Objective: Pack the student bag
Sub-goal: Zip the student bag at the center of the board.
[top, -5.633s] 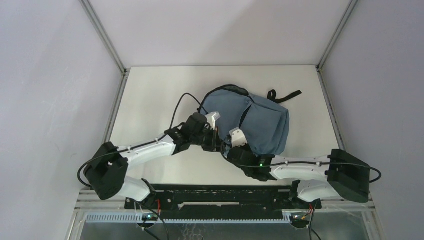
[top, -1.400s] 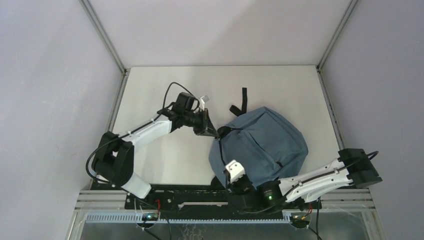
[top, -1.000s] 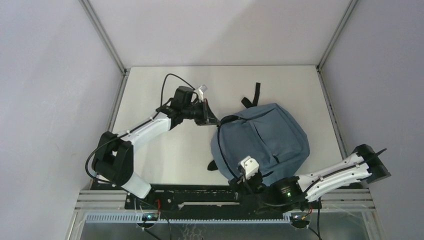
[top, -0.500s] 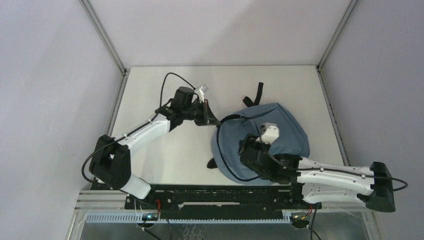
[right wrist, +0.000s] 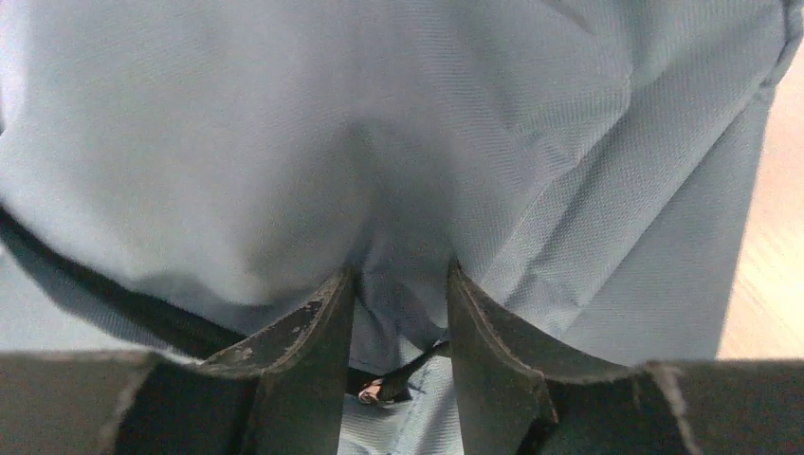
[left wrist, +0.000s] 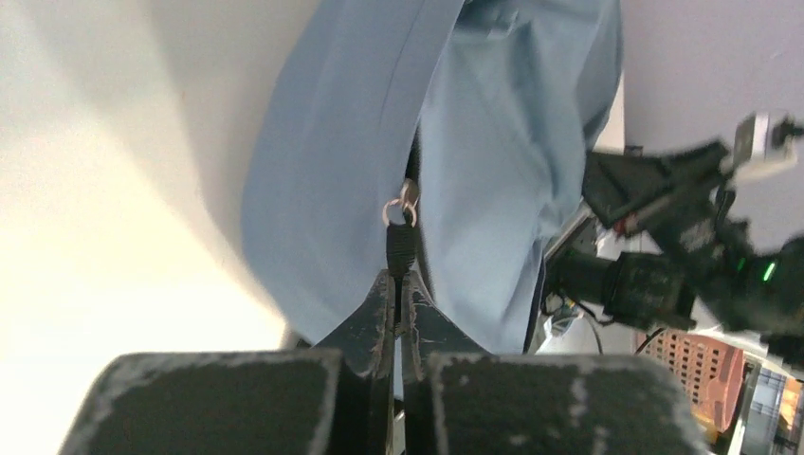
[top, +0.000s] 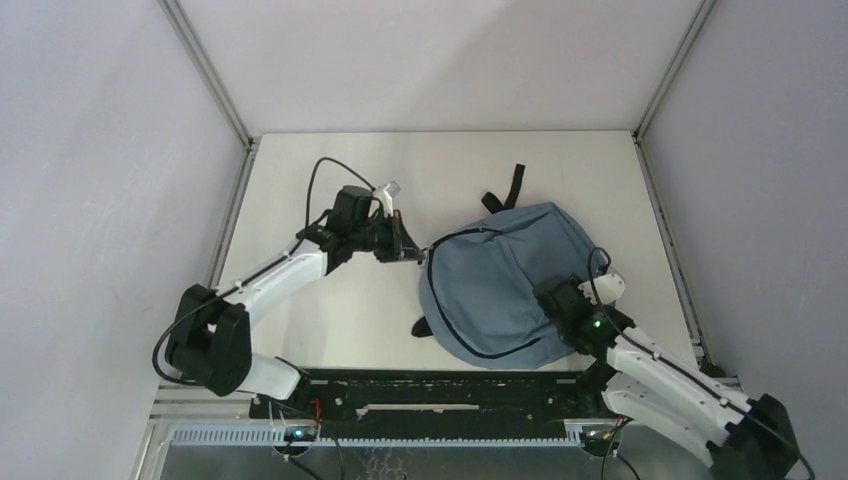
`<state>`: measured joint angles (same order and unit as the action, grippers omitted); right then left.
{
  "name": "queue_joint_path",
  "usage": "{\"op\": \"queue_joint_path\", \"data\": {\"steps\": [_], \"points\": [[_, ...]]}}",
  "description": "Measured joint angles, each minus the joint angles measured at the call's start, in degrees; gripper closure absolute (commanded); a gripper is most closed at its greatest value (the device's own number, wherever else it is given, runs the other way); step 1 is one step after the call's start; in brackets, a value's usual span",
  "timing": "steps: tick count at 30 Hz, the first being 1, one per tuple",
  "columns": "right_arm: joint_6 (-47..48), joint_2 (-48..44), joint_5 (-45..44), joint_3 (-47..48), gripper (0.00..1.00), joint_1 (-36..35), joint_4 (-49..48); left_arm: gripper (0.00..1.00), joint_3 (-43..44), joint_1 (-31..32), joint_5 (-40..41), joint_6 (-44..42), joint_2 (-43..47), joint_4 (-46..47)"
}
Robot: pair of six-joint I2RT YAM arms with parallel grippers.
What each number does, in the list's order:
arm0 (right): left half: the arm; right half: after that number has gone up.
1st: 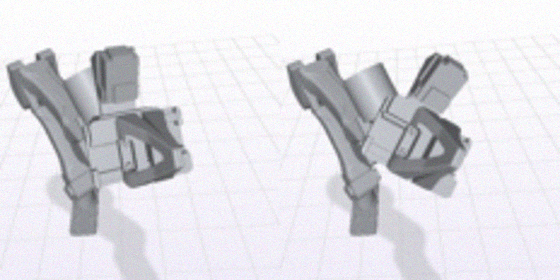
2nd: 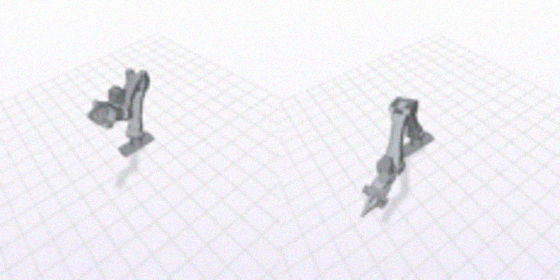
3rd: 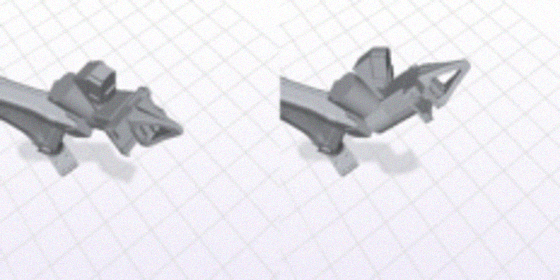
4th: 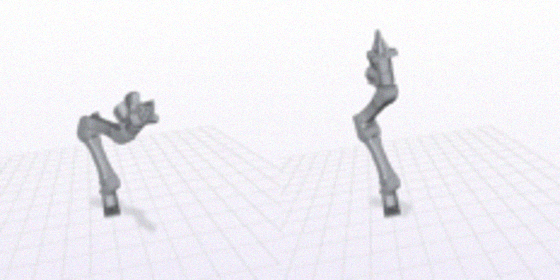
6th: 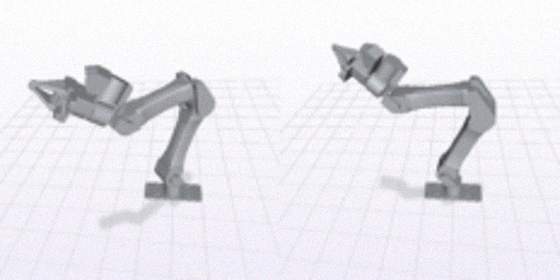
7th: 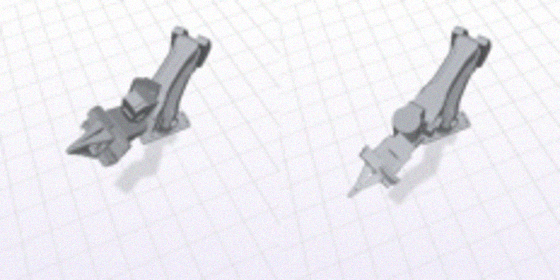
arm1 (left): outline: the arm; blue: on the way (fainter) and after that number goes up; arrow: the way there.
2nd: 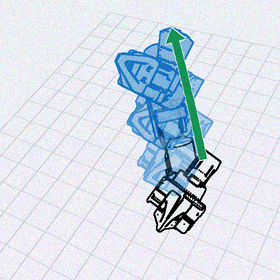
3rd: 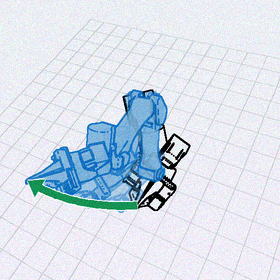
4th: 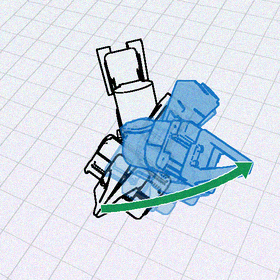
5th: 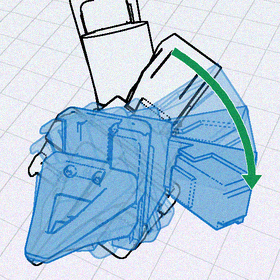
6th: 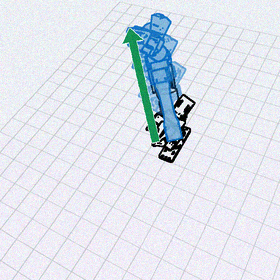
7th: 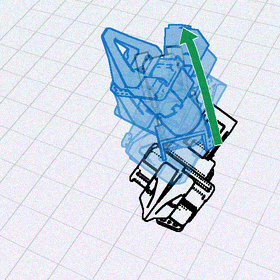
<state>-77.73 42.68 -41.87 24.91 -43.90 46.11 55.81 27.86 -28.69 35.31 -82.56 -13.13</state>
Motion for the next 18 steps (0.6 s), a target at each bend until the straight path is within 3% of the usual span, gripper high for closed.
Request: {"op": "queue_joint_path", "data": {"steps": [5, 9, 13, 18], "points": [[15.4, 9.1, 14.4, -1.3, 0.41, 21.6, -20.0, 1.0, -8.0, 1.4, -0.1, -0.9, 5.7, 0.1], [29.4, 23.0, 26.6, 7.2, 0.33, 33.7, -28.5, 1.0, -12.2, 7.5, 0.5, -0.8, 10.8, 0.0], [38.0, 25.5, 31.5, 14.1, 0.25, 32.1, -29.5, 1.0, -12.4, 13.0, 0.2, -0.5, 13.0, 0.2], [46.1, 9.2, 32.4, 15.2, 0.29, 14.9, -27.1, 1.0, -11.7, 13.0, 0.9, -0.7, 13.0, -0.7]]}}
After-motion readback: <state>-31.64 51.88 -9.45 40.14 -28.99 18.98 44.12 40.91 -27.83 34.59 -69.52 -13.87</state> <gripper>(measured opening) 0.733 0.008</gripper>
